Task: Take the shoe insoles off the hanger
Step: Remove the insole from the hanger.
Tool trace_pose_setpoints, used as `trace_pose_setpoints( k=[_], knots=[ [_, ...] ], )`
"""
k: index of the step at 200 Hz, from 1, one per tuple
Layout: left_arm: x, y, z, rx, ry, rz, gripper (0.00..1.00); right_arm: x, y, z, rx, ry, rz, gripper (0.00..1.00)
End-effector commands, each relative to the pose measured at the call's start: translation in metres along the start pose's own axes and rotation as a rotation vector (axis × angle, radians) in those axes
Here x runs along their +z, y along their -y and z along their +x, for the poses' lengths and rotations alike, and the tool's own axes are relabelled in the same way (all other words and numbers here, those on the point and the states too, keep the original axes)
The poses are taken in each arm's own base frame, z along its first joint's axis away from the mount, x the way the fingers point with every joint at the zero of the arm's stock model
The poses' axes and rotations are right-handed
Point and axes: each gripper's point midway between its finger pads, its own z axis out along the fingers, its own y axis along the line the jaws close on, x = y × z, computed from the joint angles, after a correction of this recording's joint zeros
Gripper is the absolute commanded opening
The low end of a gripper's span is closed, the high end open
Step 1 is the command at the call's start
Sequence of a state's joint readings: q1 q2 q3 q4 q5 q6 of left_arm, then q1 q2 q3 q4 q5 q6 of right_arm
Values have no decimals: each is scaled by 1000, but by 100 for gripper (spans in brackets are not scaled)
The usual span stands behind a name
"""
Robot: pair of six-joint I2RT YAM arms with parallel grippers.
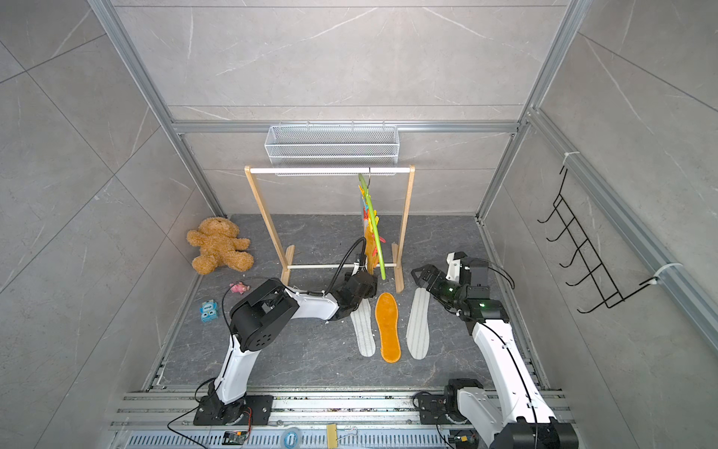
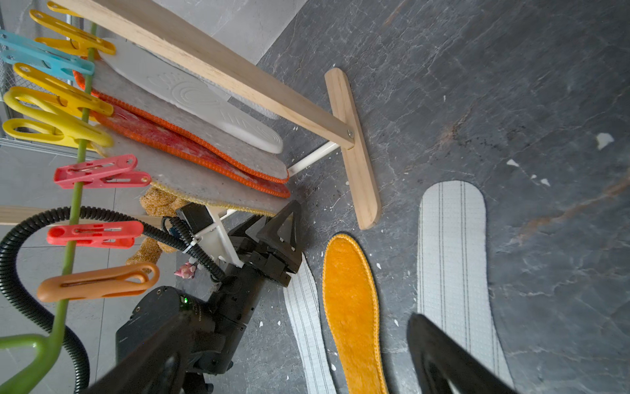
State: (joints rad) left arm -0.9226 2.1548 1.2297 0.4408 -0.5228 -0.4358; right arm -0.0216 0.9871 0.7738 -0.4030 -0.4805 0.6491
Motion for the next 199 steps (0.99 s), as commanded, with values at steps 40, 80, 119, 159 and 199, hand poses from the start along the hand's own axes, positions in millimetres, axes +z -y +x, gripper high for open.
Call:
trace_pose_setpoints(
  k=[40,80,119,159,199],
  knots=[
    [-2,-5,-10,3,41,-36,51,2,-6,-3,23,-3,-40,100],
    [-5,-11,-11,14,42,-50,43,0,-11,-4,23,-3,-55,100],
    [-11,-24,-12,13,49,-70,37,-1,-14,-4,27,-4,-69,100],
    [-16,-34,-19,6,54,-64,26,-1,-16,-5,33,-5,-79,100],
    [-20,-40,-25,6,59,-57,13,0,-17,-4,37,-10,-88,100]
  ],
)
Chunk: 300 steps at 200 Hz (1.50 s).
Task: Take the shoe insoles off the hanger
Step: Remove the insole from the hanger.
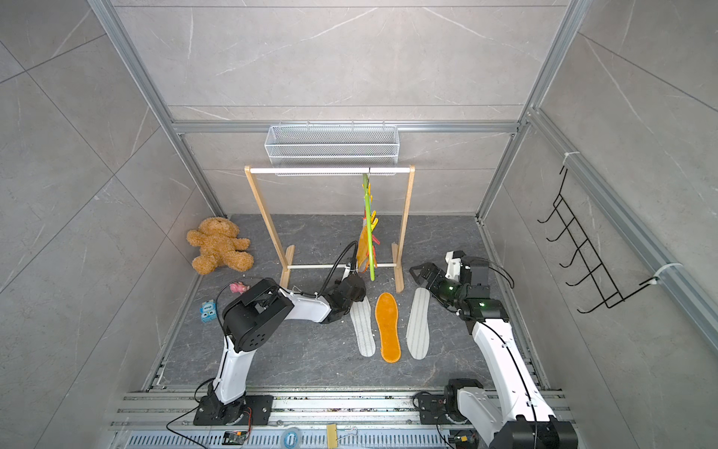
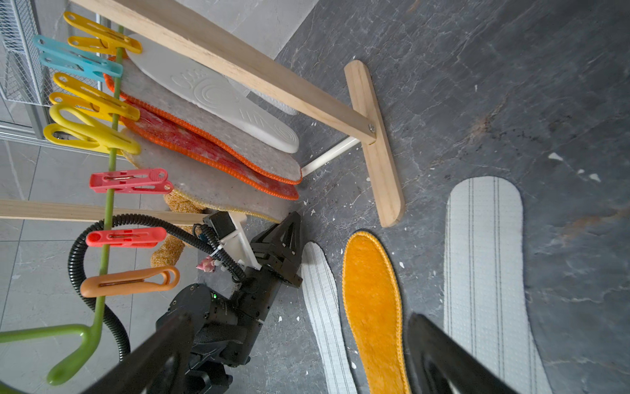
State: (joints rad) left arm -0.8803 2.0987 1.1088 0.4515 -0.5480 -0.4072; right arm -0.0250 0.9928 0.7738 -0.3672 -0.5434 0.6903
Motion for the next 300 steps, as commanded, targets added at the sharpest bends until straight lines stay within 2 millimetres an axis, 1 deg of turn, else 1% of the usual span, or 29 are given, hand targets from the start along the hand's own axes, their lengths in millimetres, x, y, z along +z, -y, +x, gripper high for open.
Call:
trace_pose_setpoints(
  k=[1,38,59,87,110,152,173,177,199,226,249,280,300],
  knots=[
    [-14,1,-39,-32,88,21,13,-1,-6,-4,7,6,-25,100],
    [-18,-12,-48,-47,101,-7,6,0,-10,-4,25,3,-46,100],
    [-21,-21,-53,-56,104,-27,0,2,-15,-6,51,1,-81,98],
    [-26,-33,-62,-73,117,-41,0,4,-28,-13,101,5,-149,94],
    [-32,-40,-69,-79,127,-51,0,4,-40,-23,127,22,-197,91],
    [-43,-50,-83,-77,144,-65,0,3,-62,-43,156,54,-279,92],
    [-47,-54,-90,-69,135,-70,0,5,-71,-53,168,64,-316,94],
    [-47,-55,-91,-68,134,-72,0,5,-72,-54,192,63,-324,94],
    [-52,-61,-97,-65,135,-79,0,6,-81,-63,205,77,-356,93],
    [-58,-67,-105,-73,145,-80,0,4,-96,-69,187,97,-376,90],
    [-62,-70,-114,-74,152,-75,0,8,-113,-70,160,100,-387,85],
    [-67,-72,-126,-81,157,-62,0,22,-136,-68,118,97,-392,79],
    [-69,-75,-131,-93,155,-54,0,32,-151,-69,101,101,-399,77]
  ],
)
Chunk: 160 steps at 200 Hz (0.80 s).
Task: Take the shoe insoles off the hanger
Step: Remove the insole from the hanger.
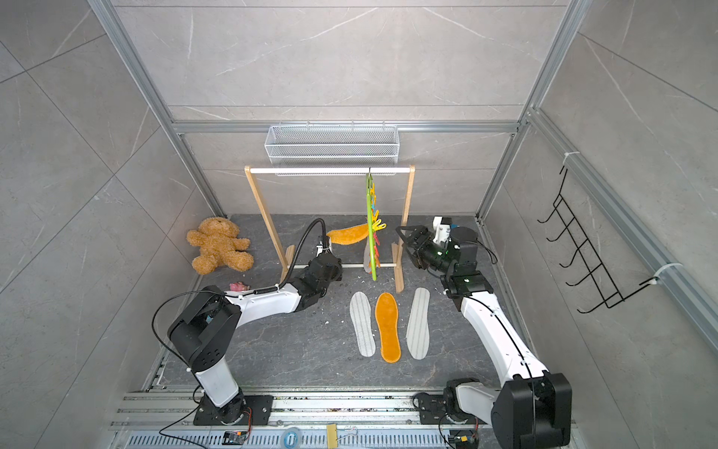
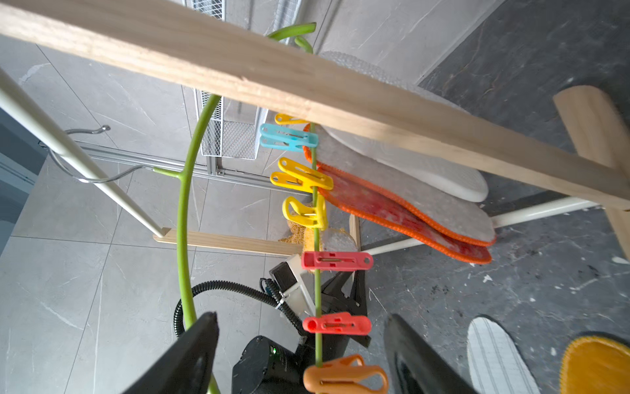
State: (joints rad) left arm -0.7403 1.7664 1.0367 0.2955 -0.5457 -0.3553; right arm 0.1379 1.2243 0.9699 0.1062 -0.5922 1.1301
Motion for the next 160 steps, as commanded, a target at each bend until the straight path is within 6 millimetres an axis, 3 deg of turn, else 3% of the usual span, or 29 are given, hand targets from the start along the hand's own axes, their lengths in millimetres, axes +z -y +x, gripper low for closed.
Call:
trace_pose_setpoints(
  k=[1,59,114,160],
  knots=[
    [-12,2,-38,-30,60,32,0,12,-18,-9,-47,44,-22,77],
    [-17,0,-47,-62,50,75,0,47,-24,-8,-52,81,-11,69],
    [-18,2,-51,-74,41,109,0,61,-6,-17,-33,145,40,62],
    [-18,1,-51,-81,37,116,0,72,-11,-16,-34,144,24,57]
  ],
)
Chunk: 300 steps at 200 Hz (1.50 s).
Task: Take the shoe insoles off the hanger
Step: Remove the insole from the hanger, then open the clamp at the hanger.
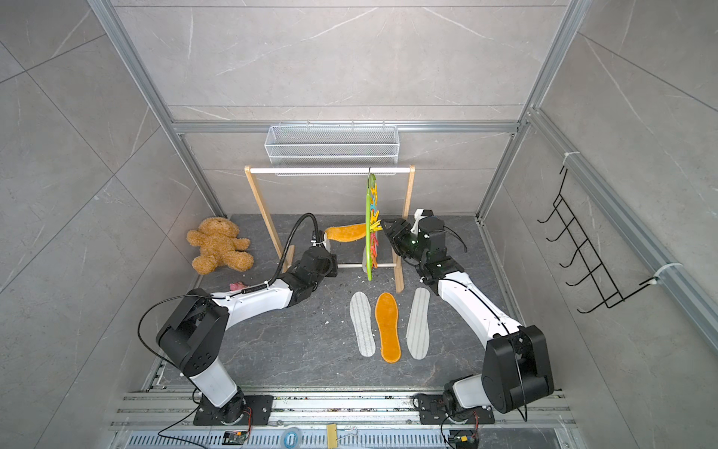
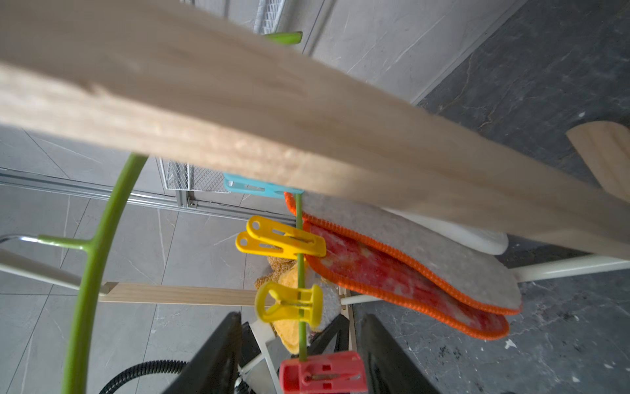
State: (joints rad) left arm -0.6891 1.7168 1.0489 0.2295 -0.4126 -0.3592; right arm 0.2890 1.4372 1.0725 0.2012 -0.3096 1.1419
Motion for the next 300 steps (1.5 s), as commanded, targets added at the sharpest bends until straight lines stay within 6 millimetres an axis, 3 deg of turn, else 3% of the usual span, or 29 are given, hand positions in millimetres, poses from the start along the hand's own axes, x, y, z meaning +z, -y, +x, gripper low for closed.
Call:
trace_pose_setpoints(
  k=[1,116,200,256,300],
  knots=[
    [-15,7,-40,-51,83,40,0,5,-25,-8,-16,34,-59,57],
    [-16,6,-42,-59,84,39,0,19,-21,-7,-7,25,-39,46],
    [-16,5,-38,-65,78,39,0,23,-17,-5,-2,18,-28,31],
    [-19,-6,-30,-75,72,8,0,25,-14,-4,4,10,-24,26],
    [-25,-27,-16,-106,64,-48,0,27,-11,-2,9,5,-21,25]
  ],
)
